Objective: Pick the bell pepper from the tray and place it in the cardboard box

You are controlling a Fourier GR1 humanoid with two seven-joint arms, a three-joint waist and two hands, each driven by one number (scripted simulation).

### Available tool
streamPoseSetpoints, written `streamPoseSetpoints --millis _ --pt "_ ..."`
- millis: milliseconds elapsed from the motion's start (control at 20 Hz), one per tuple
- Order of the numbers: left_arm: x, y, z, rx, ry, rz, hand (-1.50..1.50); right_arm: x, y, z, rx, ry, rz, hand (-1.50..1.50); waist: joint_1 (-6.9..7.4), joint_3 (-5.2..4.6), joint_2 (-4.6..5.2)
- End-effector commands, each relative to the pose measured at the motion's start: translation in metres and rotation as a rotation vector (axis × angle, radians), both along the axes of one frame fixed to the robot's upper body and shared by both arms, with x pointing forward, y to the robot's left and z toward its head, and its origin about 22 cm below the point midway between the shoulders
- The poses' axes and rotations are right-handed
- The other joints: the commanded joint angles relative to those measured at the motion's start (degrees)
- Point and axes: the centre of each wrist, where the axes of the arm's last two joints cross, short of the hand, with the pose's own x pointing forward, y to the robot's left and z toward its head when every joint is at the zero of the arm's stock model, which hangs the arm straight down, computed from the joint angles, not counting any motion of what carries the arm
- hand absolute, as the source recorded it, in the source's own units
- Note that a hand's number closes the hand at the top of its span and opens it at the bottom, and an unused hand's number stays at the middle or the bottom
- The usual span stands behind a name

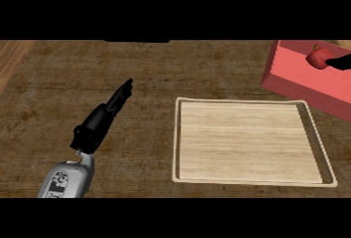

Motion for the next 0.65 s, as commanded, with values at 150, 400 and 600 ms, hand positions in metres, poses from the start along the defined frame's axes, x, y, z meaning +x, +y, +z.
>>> streamPoseSetpoints --millis 150,400,600 --pt "0.008 0.000 0.003 0.002 -0.002 -0.016 0.00 -0.005 -0.019 -0.001 0.192 -0.206 0.033 -1.50 -0.28 0.04 0.08" --pt "-0.004 0.005 -0.001 -0.006 0.008 0.007 0.00 -0.011 -0.022 -0.012 0.351 -0.503 -0.060 -1.50 -0.66 0.06 -0.34" --pt "0.004 0.013 0.005 -0.004 0.005 0.018 0.00 -0.047 -0.083 0.009 0.452 -0.634 -0.044 -1.50 -1.29 0.07 -0.29"
